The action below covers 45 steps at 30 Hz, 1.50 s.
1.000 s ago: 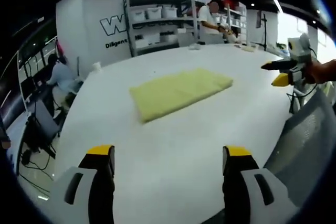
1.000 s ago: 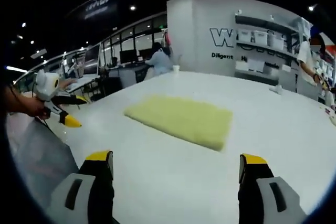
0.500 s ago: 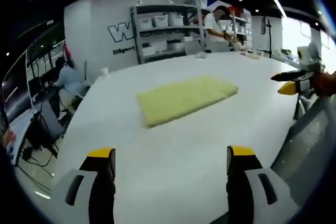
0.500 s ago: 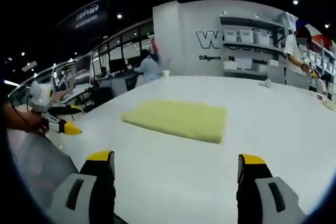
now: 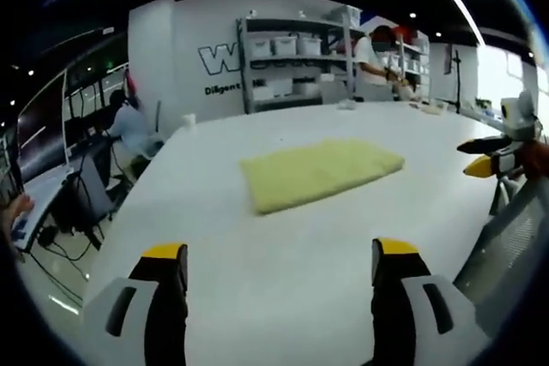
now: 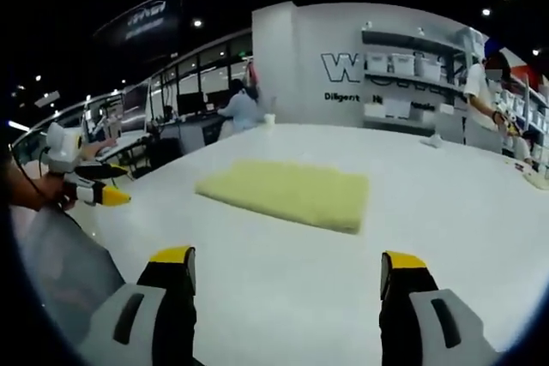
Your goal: Fold the garment on the visible template until the final outline fits inside the template.
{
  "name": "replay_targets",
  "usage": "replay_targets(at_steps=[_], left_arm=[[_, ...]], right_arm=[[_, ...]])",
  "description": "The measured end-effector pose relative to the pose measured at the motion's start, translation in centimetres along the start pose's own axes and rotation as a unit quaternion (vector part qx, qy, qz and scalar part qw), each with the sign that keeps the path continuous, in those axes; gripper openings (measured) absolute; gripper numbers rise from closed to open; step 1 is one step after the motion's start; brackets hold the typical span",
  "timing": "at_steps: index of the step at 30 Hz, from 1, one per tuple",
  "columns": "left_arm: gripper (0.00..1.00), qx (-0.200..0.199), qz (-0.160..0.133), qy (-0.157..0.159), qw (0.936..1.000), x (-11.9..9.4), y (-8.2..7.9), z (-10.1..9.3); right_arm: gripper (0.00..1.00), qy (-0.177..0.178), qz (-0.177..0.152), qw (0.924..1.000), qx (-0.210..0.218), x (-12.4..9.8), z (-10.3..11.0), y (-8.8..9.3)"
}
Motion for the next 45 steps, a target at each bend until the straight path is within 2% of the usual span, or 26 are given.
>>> replay_targets(at_steps=[15,30,40,43,45], left_arm=[[0.92,0.003,0.030,0.005,0.9995,0.3,1.0,-0.1],[0.92,-0.006,0.026,0.008,0.9996,0.3,0.9,-0.1],[0.92,-0.008,0.021,0.008,0.9997,0.3,0.9,0.0],[0.92,-0.010,0.025,0.007,0.9996,0.3,1.0,0.0],[0.93,-0.009,0.029,0.007,0.9995,0.4,1.1,0.0]], right_arm=[[0.90,-0.010,0.018,0.9998,-0.003,0.3,0.3,0.5],[0.88,-0.009,0.022,0.9997,-0.001,0.4,0.3,0.7],[0.88,0.005,0.015,0.9999,0.006,0.1,-0.1,0.5],[0.93,0.011,-0.013,0.9998,0.004,0.0,-0.4,-0.2],[0.97,0.012,-0.011,0.9999,0.004,0.0,-0.4,-0.2]])
Point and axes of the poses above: the point that each gripper's makers call its tool centre point, and the gripper's own axes: x roughly forward along the fingers, z roughly to its left, y roughly out of its underside, the point moved 5 cm from there along -x, roughly backward along the fingers, and after that the axes turned 2 degrees about -y, right-handed, at the moved point
